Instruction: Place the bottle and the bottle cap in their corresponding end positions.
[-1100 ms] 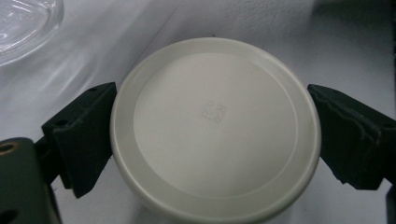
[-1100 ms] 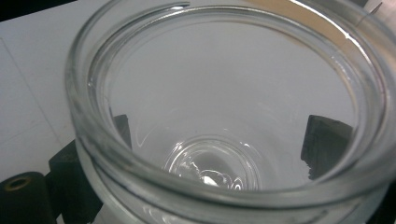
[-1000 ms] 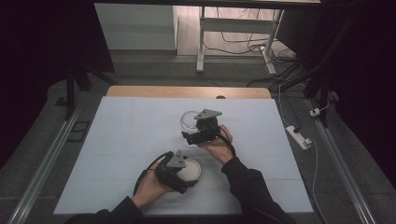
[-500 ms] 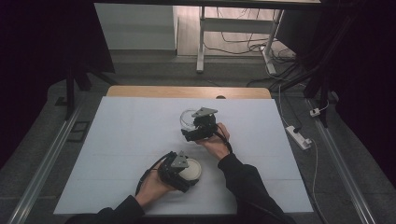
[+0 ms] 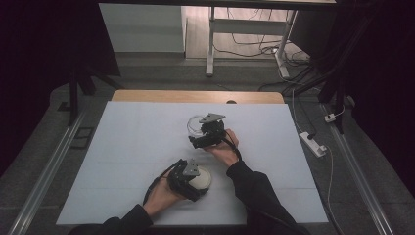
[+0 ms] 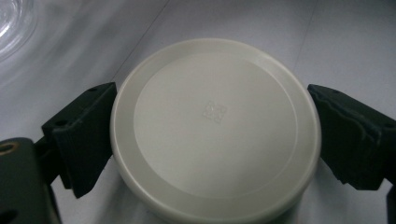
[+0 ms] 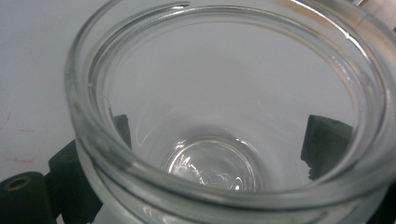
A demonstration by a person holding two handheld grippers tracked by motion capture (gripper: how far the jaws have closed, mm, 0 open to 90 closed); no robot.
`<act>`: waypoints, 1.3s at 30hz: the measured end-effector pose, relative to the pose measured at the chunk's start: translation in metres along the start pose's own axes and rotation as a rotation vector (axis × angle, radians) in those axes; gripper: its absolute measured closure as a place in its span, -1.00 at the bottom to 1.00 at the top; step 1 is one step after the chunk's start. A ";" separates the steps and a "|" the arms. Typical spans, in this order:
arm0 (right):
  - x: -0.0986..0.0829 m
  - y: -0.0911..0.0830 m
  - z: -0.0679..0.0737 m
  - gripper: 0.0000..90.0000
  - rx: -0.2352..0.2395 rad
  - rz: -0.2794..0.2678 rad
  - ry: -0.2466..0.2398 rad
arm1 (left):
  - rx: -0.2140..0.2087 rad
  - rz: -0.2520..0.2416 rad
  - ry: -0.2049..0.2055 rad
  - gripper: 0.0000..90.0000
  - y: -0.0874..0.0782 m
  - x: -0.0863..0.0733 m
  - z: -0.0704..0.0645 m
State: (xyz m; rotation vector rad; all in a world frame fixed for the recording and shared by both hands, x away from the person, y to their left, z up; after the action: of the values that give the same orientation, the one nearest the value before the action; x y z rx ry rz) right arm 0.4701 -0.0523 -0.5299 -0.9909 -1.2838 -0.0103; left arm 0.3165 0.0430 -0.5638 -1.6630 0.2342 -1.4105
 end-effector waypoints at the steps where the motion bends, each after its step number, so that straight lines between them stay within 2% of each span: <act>1: 0.000 0.000 0.000 -0.86 0.000 -0.005 0.005 | -0.001 0.003 0.000 -0.83 0.000 0.000 0.000; 8: -0.002 0.001 -0.002 -0.87 0.011 -0.002 0.035 | -0.020 0.016 -0.016 -0.84 0.002 0.000 0.002; 15: -0.001 0.001 -0.002 -0.88 0.014 0.009 0.047 | -0.016 0.017 -0.021 -0.89 0.001 0.000 0.003; 23: -0.001 0.000 -0.004 -0.99 0.049 0.007 0.056 | -0.036 -0.034 -0.076 -0.98 -0.003 -0.001 0.008; 30: -0.001 -0.006 -0.003 -1.00 0.045 0.012 0.046 | -0.040 -0.061 -0.106 -0.99 -0.012 0.001 0.011; 36: -0.004 -0.013 -0.002 -1.00 0.052 0.015 0.049 | -0.086 -0.046 -0.154 -1.00 -0.017 -0.002 0.015; 39: -0.005 -0.017 -0.002 -1.00 0.061 0.007 0.054 | -0.090 -0.050 -0.164 -1.00 -0.021 -0.003 0.015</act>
State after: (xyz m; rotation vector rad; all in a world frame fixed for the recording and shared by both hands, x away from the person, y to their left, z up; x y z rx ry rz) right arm 0.4613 -0.0665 -0.5237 -0.9367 -1.2244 0.0077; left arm 0.3202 0.0647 -0.5498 -1.8595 0.1653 -1.3086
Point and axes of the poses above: each handheld gripper's, and its own axes: y roughly forward along the jaws, x roughly out of its top, z roughly to its left, the point moved 3 cm from there along y, roughly forward along the jaws, and after that the axes turned 3 degrees about x, right-handed, at the moved point
